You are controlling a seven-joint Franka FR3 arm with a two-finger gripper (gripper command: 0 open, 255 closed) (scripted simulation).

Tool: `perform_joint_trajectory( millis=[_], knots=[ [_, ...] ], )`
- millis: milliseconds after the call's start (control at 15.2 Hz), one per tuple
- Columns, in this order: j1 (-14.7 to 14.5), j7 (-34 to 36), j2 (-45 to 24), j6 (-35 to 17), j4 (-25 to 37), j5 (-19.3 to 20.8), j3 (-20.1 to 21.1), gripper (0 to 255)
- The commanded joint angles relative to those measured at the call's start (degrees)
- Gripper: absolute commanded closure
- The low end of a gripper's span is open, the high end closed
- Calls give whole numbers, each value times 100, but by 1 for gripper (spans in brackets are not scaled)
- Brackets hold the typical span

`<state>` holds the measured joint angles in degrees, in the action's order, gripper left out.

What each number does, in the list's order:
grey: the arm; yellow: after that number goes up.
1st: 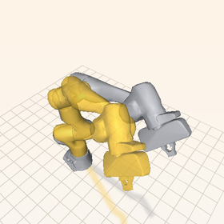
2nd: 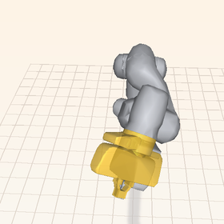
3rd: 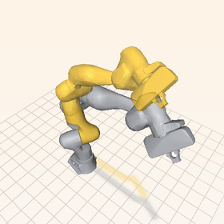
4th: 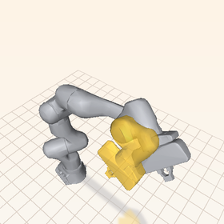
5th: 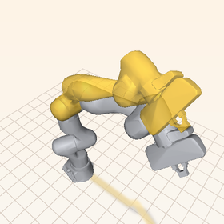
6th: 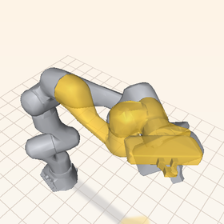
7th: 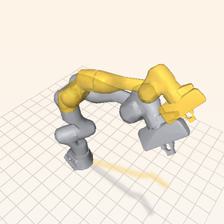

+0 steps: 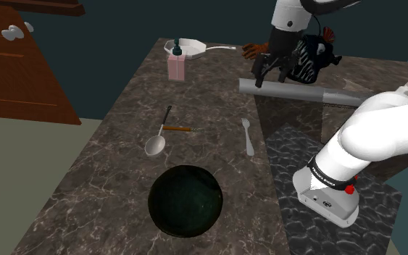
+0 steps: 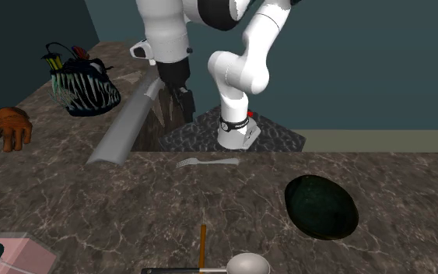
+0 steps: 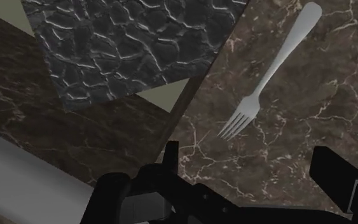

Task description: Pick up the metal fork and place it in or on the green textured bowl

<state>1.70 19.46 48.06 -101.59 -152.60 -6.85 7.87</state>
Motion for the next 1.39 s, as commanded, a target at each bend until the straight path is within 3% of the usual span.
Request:
perform_joint_trajectory(
  millis=[0, 594, 1122, 1320],
  knots=[
    [-3, 494, 86, -196, -330, -273, 200, 0],
    [-202, 2477, -566, -1762, -1350, -1723, 1254, 0],
    [-337, 2482, -1124, -2670, -1704, -2072, 1517, 0],
    [-337, 2483, -1123, -2670, -1704, -2071, 1517, 0]
  ],
)
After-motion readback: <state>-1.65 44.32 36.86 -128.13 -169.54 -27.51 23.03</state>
